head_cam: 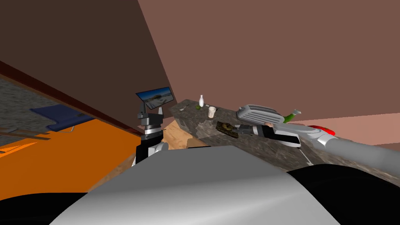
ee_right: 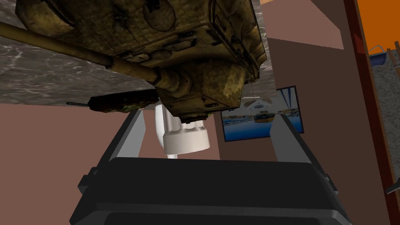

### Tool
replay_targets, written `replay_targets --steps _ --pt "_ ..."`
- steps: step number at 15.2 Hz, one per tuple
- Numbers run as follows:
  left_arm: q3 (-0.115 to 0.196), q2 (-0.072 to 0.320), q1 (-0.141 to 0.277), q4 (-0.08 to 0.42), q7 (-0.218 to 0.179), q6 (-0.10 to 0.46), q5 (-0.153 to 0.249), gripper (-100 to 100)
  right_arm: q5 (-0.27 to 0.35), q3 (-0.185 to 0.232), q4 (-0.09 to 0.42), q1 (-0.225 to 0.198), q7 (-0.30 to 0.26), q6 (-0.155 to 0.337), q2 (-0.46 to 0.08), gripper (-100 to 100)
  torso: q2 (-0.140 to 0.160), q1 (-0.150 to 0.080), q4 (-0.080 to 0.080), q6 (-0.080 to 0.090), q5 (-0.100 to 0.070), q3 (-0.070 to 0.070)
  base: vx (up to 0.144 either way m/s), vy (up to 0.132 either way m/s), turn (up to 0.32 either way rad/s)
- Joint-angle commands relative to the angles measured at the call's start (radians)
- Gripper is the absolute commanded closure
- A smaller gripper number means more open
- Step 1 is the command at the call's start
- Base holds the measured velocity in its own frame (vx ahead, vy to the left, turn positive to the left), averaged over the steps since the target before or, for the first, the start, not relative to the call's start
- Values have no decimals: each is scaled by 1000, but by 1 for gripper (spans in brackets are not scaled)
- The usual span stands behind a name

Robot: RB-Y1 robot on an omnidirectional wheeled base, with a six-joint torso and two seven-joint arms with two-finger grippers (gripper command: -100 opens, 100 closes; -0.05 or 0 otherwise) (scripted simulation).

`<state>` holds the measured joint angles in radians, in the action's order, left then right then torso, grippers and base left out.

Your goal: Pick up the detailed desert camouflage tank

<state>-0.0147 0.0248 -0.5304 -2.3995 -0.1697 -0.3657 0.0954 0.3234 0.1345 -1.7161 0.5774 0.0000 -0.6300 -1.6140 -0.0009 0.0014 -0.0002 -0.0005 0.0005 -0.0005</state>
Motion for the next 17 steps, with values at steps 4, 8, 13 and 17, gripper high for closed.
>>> replay_targets --steps 4,8,13,17 --pt "0 0 0 0 0 0 0 0 33 30 44 12 -6 -30 -104 -100 0 0 0 0 0 0 -8 20 112" --pt "0 0 0 0 0 0 0 0 46 42 60 18 -9 -41 -167 -100 0 1 0 0 0 0 -6 25 95" --pt "0 0 0 0 0 0 0 0 78 76 98 33 -17 -70 -275 -100 -1 2 0 0 0 0 -4 37 130" --pt "0 0 0 0 0 0 0 0 95 94 117 41 -22 -86 -335 -100 -1 2 0 0 0 0 0 38 98"
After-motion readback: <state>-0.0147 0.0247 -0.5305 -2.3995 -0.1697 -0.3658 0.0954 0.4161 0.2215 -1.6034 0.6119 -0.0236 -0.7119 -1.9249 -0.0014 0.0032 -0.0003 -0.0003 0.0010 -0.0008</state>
